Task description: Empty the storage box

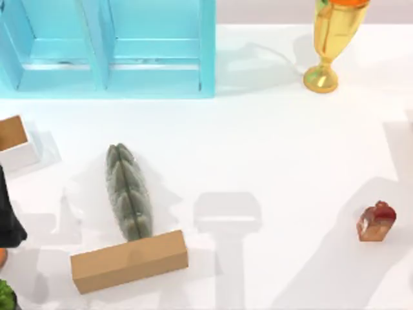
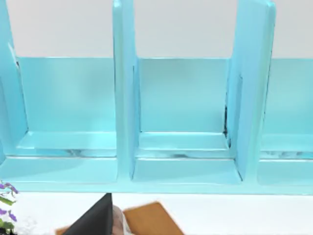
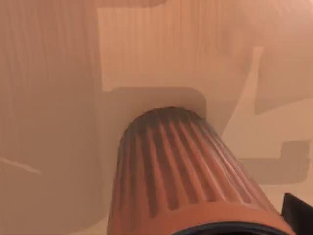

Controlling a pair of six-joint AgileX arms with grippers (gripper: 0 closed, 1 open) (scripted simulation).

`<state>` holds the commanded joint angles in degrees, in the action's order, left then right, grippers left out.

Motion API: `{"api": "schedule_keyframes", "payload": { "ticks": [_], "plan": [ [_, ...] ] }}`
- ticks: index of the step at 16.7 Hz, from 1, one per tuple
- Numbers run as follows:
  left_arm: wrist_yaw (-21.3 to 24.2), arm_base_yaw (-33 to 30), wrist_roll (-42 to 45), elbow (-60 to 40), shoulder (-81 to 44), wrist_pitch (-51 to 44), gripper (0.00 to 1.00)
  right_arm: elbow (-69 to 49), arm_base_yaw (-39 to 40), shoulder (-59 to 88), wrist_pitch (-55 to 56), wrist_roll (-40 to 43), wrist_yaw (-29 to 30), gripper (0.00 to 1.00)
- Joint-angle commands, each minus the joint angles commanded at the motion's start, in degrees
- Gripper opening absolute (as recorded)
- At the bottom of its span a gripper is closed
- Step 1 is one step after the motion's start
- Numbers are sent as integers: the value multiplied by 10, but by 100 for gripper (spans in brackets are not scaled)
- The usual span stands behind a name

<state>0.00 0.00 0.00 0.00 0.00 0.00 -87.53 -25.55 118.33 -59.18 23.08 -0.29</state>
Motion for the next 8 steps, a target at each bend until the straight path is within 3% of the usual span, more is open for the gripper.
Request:
{"api": "schedule_keyframes", "payload": {
  "ticks": [8],
  "plan": [
    [0,0,0,0,0,0,100,0,0,0,0,0,0,0]
  ]
}}
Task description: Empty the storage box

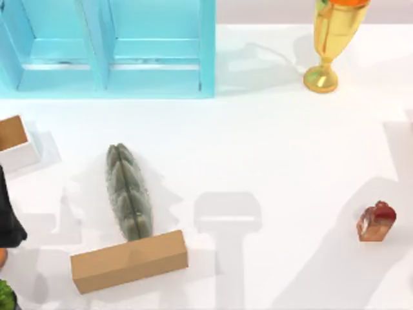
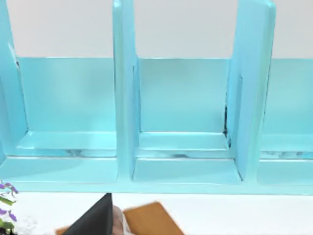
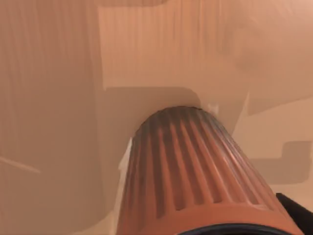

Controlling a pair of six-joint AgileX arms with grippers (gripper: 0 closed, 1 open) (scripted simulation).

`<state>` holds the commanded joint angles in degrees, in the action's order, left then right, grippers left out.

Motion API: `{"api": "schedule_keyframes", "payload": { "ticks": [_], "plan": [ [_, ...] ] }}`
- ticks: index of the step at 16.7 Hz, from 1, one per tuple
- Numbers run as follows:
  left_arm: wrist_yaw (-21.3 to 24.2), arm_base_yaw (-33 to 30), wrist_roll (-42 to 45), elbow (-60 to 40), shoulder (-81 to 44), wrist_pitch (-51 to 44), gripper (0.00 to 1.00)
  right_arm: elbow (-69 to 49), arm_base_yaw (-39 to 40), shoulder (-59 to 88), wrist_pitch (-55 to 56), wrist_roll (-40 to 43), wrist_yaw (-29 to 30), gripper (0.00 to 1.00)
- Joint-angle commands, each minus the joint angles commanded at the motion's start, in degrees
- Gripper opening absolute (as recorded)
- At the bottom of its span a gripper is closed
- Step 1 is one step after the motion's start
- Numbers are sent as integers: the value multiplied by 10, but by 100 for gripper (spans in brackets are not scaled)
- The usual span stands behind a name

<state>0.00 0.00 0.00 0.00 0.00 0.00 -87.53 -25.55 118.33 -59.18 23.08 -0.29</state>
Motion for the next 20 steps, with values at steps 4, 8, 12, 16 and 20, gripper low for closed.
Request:
{"api": "schedule_keyframes", "payload": {
  "ticks": [4,8,12,16,20],
  "plan": [
    [0,0,0,0,0,0,100,-23,-1,0,-23,0,0,0],
    [0,0,0,0,0,0,100,-121,-2,0,-125,2,0,0],
    [0,0,0,0,0,0,100,-233,-3,-10,-247,2,0,0],
    [0,0,0,0,0,0,100,-277,-3,-14,-291,2,0,0],
    [0,0,0,0,0,0,100,-275,0,-11,-289,0,-1,0]
  ]
}}
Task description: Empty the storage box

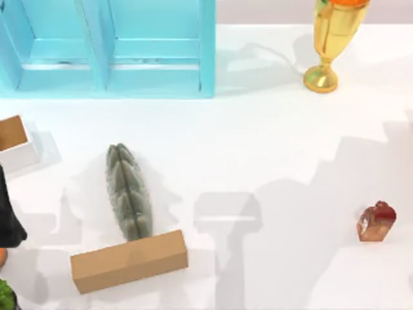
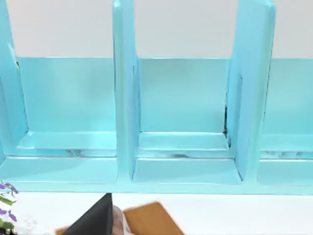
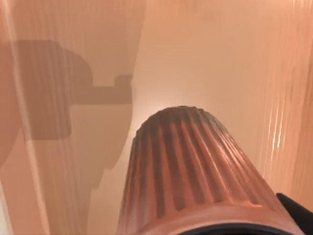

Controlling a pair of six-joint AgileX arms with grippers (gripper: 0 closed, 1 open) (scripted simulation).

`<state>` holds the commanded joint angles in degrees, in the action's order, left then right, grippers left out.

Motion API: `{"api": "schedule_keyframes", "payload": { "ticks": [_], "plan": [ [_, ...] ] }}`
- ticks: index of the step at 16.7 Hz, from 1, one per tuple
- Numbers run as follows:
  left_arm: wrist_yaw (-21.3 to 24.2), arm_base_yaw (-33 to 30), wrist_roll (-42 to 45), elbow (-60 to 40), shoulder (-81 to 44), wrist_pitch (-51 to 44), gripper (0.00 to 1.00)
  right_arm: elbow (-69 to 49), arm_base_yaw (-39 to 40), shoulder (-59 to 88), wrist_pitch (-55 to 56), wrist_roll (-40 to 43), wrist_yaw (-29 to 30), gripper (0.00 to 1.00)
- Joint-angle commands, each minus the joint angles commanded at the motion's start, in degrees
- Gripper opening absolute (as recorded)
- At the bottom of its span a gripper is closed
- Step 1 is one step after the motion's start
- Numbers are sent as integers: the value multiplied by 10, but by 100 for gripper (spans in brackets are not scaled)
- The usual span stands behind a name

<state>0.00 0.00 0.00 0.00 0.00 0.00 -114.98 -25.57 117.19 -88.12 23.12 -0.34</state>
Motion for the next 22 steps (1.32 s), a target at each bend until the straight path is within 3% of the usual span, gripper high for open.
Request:
{"api": "schedule_keyframes", "payload": {
  "ticks": [5,16,22],
  "plan": [
    [0,0,0,0,0,0,100,72,91,-24,31,-88,2,0],
    [0,0,0,0,0,0,100,420,547,-183,210,-542,23,0],
    [0,0,0,0,0,0,100,473,600,-212,241,-597,26,0]
  ]
}}
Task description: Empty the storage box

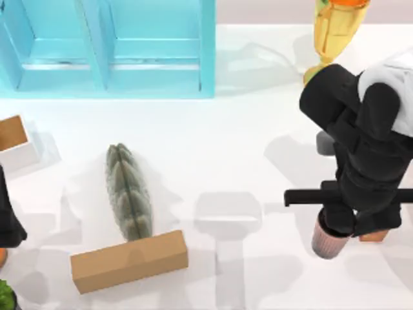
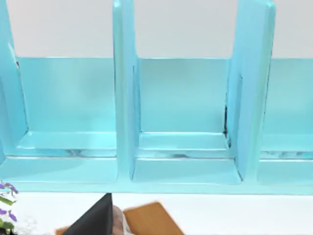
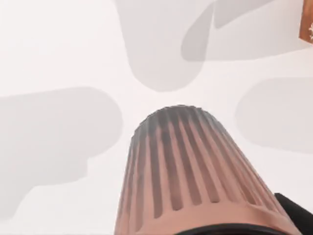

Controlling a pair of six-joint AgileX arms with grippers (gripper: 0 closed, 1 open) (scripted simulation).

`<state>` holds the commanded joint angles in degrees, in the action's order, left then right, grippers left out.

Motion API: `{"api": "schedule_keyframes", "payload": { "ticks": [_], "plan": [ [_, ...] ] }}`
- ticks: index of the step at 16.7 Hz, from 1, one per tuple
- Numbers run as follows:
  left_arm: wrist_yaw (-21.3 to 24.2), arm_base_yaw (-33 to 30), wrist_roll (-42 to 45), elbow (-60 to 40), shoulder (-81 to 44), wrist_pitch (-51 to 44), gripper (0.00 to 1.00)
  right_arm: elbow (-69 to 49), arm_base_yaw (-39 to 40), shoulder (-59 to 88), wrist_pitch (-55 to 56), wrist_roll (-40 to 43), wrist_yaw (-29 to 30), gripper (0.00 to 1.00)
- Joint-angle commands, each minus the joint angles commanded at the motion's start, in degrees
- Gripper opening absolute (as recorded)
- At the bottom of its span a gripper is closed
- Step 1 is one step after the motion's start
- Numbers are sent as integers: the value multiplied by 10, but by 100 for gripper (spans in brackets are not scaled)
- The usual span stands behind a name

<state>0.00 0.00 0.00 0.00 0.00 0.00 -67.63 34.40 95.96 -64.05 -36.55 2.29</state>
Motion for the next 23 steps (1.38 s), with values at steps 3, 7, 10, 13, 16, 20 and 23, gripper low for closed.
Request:
{"api": "schedule_keyframes", "payload": {
  "ticks": [3,7,10,13,16,20,23],
  "plan": [
    [0,0,0,0,0,0,100,1,-2,5,1,0,-2,0],
    [0,0,0,0,0,0,100,37,2,21,64,-3,-1,0],
    [0,0,0,0,0,0,100,65,5,36,101,-6,0,0],
    [0,0,0,0,0,0,100,66,6,37,102,-6,0,0],
    [0,0,0,0,0,0,100,66,6,37,102,-6,0,23],
    [0,0,0,0,0,0,100,66,6,37,102,-6,0,53],
    [0,0,0,0,0,0,100,66,6,37,102,-6,0,75]
  ]
}}
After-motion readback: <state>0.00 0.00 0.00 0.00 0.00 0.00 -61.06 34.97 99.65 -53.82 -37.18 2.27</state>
